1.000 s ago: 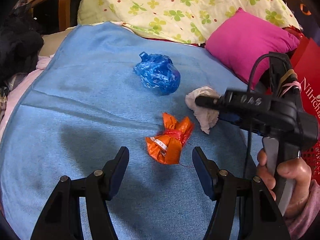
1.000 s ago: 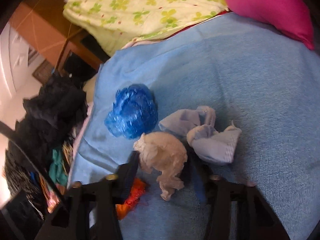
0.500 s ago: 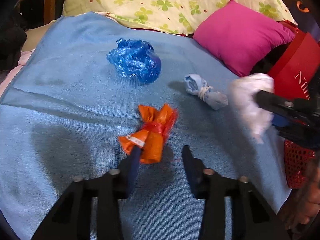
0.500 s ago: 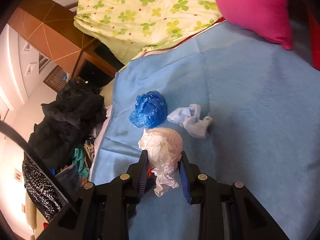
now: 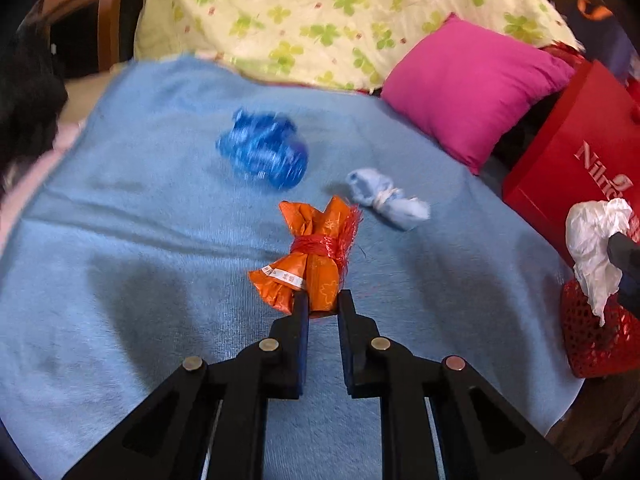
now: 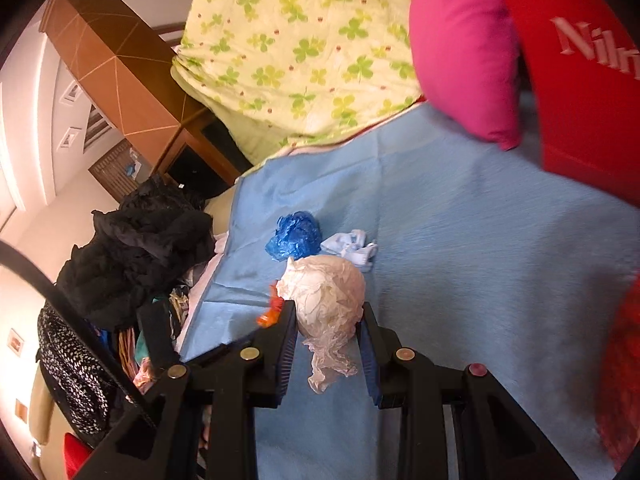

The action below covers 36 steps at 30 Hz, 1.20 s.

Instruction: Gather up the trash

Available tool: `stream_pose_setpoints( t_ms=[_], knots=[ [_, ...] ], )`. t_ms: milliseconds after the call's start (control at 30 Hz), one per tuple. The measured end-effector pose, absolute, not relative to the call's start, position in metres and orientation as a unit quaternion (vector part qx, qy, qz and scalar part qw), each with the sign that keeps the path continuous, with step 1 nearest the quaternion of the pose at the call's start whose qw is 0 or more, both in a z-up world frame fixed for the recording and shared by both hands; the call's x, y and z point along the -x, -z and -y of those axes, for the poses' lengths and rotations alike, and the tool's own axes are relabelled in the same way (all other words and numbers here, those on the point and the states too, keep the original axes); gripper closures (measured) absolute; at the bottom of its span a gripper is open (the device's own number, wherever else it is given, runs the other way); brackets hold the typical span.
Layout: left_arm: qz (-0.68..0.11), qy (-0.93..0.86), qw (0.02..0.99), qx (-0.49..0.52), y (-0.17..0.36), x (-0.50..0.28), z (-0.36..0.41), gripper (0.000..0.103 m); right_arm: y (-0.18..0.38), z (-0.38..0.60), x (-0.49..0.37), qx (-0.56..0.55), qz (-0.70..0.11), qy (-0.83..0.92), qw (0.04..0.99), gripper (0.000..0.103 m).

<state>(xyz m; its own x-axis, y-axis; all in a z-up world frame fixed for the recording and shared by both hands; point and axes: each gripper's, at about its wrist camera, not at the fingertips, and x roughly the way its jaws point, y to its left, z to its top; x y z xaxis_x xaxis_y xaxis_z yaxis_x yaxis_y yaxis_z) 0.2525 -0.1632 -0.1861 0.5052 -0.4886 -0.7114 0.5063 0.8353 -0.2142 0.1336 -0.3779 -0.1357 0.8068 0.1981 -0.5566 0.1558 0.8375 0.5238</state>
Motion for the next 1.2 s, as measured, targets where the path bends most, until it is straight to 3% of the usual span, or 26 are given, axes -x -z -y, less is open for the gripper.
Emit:
stream_pose_setpoints(
  t_ms=[500, 1200],
  knots=[
    [-0.302, 0.250, 0.914, -0.107, 0.134, -0.175, 0.185, 0.088, 0.118, 0.384, -0.082, -0.257, -0.260, 0.019, 0.931, 0.071],
    [-0.276, 0.244, 0.918, -0.146, 0.125, -0.152, 0.193, 0.088, 0.115, 0.375, -0.090, -0.208, -0.258, 0.030, 0.943, 0.071]
  ],
)
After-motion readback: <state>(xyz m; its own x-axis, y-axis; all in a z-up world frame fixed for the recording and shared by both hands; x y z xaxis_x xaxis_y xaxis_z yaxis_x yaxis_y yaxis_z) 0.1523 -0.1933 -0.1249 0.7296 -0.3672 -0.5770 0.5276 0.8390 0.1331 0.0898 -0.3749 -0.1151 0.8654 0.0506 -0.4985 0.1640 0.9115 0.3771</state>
